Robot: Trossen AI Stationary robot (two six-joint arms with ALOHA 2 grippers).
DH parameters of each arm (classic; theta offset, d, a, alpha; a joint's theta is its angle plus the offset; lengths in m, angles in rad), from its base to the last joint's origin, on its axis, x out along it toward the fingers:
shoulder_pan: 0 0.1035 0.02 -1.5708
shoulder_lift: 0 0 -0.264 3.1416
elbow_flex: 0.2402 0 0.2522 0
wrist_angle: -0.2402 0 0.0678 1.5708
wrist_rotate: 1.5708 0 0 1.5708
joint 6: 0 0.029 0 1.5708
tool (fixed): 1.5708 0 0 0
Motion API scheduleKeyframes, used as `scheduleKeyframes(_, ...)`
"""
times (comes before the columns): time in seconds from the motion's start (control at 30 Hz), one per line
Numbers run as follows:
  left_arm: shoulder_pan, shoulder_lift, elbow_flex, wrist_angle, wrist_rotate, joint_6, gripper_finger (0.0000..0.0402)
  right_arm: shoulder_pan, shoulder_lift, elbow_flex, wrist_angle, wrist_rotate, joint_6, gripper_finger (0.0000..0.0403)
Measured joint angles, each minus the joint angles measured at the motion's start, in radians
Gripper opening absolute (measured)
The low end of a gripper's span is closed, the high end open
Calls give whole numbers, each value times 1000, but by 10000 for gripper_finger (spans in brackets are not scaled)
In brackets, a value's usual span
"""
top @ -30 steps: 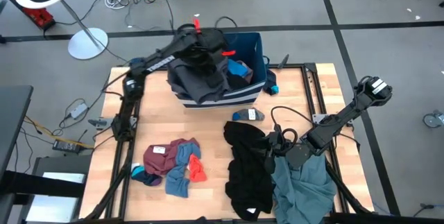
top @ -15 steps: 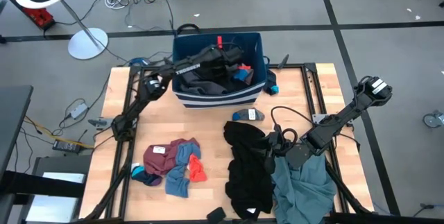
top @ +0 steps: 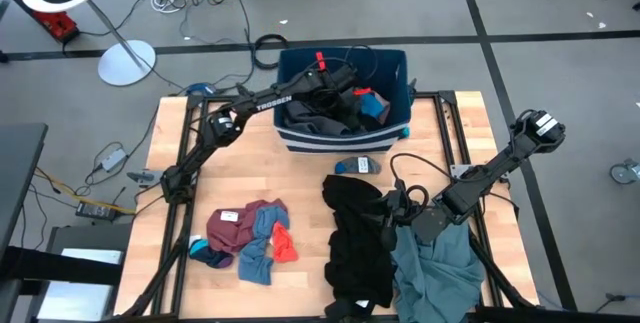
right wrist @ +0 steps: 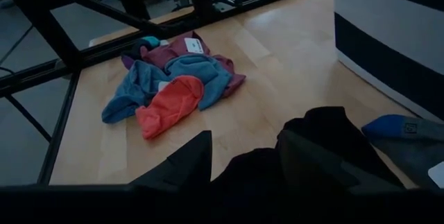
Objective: Sort clothes
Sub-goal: Put the gray pants into the laundry organizer
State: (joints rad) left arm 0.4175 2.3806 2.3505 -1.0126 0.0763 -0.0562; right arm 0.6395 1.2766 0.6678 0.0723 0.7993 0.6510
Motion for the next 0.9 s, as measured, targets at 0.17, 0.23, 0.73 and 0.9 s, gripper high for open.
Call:
scheduleKeyframes(0.17, 1, 0, 0, -21, -5, -27, 70, 0, 0, 0, 0, 0, 0, 170)
scheduleKeyframes(0.23, 2, 0, 0, -31, -14, -32, 88, 0, 0, 0, 0, -1, 0, 170)
scheduleKeyframes(0.73, 8, -119, 5, -190, -64, 25, 115, 0, 0, 0, -3, -10, 0, 170)
scheduleKeyframes(0.9, 4, -211, 5, -214, -68, 22, 115, 0, 0, 0, -2, -10, 0, 170)
